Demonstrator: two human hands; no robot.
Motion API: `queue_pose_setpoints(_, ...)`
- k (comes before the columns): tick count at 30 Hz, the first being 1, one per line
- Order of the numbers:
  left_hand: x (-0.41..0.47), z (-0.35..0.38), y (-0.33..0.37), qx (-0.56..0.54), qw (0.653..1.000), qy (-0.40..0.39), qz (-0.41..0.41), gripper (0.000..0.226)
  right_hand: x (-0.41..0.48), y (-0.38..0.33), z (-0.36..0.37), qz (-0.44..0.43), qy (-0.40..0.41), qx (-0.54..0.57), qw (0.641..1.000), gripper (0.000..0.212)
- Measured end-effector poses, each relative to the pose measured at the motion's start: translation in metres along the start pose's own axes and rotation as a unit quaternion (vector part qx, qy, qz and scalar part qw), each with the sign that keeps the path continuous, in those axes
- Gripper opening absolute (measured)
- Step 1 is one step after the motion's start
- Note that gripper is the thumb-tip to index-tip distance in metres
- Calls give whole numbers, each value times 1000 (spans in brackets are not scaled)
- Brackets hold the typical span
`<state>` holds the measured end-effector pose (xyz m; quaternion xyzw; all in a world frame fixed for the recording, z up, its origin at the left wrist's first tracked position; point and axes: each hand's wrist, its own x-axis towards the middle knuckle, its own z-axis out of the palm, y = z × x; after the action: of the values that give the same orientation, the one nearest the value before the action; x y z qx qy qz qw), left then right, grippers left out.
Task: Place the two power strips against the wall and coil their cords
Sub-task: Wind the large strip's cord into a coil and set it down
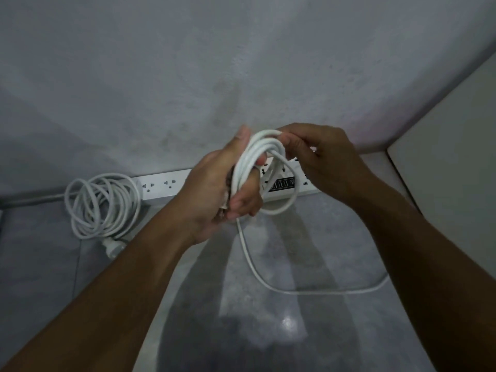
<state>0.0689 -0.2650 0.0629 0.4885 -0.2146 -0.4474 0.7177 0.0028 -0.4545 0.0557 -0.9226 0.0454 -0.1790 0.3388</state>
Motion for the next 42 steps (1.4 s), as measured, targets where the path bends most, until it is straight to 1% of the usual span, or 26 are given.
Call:
queue_pose_setpoints(2,1,-1,3,-49,999,11,16,52,-4,3,9,49,-5,5,999,26)
queue_pose_setpoints(4,3,-2,7,-90,995,22,40,52,-10,5,17,98,-27,-9,995,32)
queue_pose_setpoints(7,8,-6,15,-142,986,44,80,54,-22,6,27,148,-83,-8,985,28)
queue_pose_setpoints(9,12,-11,21,-154,979,69,111,52,-33,8,35,156,-127,-7,980,23)
queue_pose_setpoints(12,17,-20,24,-135,973,121,145,48,-49,7,48,137,-185,7,973,14)
queue_pose_setpoints(14,19,-22,21,-87,969,170,156,47,-57,-1,53,119,-201,15,972,20)
queue_pose_setpoints(16,19,-22,15,-10,961,225,159,46,-59,-13,53,88,-214,-9,973,26)
queue_pose_setpoints(19,17,-21,5,130,940,277,154,44,-52,-34,43,46,-248,-29,967,13)
queue_pose_setpoints(20,16,-22,1,171,932,283,152,42,-48,-40,39,29,-250,-34,967,11)
queue_pose_setpoints(23,15,-21,-6,255,911,284,156,29,-36,-55,26,-30,-237,-79,968,21)
queue_pose_setpoints(24,14,-20,-7,287,903,280,155,27,-32,-58,20,-43,-226,-95,969,21)
queue_pose_setpoints(26,12,-15,-7,358,883,271,137,28,-24,-64,8,-61,-208,-110,970,16)
queue_pose_setpoints(28,9,-8,-6,410,869,261,97,30,-16,-69,-7,-82,-195,-113,971,12)
queue_pose_setpoints(29,7,-5,-5,420,870,249,75,31,-12,-69,-15,-85,-188,-113,972,13)
queue_pose_setpoints(30,6,-2,-6,418,877,229,55,33,-7,-68,-24,-91,-175,-114,974,8)
queue_pose_setpoints(31,4,-2,-6,407,889,208,37,36,-2,-65,-32,-90,-157,-113,977,6)
queue_pose_setpoints(32,3,-1,-6,390,901,188,20,40,2,-61,-40,-84,-137,-111,981,10)
queue_pose_setpoints(34,-1,-1,-3,357,921,155,-16,53,8,-53,-49,-68,-110,-74,989,16)
queue_pose_setpoints(36,-5,-1,0,327,936,118,-51,71,11,-42,-48,-67,-95,-21,993,23)
queue_pose_setpoints(37,-7,-1,1,297,948,95,-60,76,12,-36,-44,-57,-90,10,994,25)
queue_pose_setpoints(39,-9,-2,2,213,974,52,-58,78,12,-23,-32,-24,-75,76,994,28)
queue_pose_setpoints(42,-7,-2,2,103,993,18,-50,77,7,-11,-11,4,-31,151,988,31)
